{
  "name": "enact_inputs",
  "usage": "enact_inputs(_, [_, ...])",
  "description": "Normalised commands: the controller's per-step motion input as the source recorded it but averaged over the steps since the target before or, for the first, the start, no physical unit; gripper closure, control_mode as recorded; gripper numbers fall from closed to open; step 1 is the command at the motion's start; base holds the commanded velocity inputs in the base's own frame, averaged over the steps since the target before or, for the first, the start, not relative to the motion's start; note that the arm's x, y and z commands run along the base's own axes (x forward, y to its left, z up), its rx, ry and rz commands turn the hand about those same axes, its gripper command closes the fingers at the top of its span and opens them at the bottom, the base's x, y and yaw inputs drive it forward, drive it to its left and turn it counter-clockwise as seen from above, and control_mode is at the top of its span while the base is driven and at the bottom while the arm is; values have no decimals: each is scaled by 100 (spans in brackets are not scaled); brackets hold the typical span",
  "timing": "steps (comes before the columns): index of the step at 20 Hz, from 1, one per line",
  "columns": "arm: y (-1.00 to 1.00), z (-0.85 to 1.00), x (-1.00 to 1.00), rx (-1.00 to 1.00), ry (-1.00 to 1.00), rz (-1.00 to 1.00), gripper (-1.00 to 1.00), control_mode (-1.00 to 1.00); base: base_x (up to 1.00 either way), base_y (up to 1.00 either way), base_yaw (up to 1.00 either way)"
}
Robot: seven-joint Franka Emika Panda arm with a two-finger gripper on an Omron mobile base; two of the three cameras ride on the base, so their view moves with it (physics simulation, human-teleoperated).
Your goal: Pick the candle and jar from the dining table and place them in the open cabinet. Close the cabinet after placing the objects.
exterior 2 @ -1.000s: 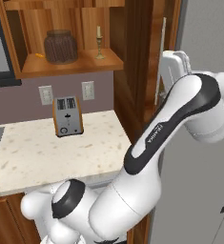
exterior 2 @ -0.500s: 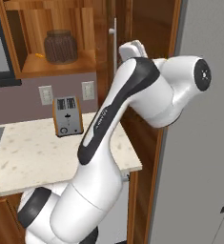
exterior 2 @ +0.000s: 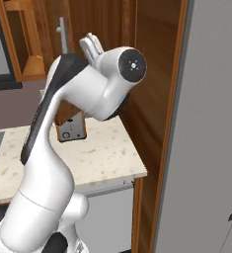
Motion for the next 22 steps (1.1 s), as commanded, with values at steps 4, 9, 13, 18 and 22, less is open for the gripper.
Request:
enact_inputs(4, [96,33,23,-5,0,-15,-100,-100,0,0,0])
enact_inputs(9, [94,34,40,-6,0,-15,-100,-100,0,0,0])
enact_inputs(13, [73,24,69,-2,0,-10,-100,-100,0,0,0])
enact_inputs(18, [49,12,68,0,0,-2,-100,-100,0,0,0])
enact_inputs(22, [29,0,59,0,0,0,-100,-100,0,0,0])
